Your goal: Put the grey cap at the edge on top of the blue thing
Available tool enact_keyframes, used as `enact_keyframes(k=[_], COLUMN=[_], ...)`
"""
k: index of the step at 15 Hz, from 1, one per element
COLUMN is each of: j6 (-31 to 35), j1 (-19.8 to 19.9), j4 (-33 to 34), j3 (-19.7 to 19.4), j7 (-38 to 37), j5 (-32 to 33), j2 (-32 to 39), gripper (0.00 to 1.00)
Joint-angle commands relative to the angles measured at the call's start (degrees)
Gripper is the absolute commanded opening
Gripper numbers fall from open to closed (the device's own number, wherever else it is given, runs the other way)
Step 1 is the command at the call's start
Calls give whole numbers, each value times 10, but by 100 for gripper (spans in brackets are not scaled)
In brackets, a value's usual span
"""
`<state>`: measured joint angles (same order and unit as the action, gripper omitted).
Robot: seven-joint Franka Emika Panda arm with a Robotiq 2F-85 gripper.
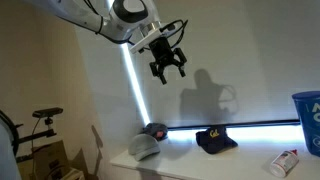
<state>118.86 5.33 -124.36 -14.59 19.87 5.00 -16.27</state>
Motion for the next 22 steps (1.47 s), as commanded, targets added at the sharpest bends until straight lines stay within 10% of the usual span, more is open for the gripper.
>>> enact_keyframes(k=[1,4,14,22], j6=[-1,-12,0,7], j1=[9,-11,-161,-187], j4=[1,23,31,58], j3=[8,18,222,262], j7=[2,24,7,52], j5=[-3,-18,0,45], j2=[1,31,134,180], gripper=[100,100,100,100])
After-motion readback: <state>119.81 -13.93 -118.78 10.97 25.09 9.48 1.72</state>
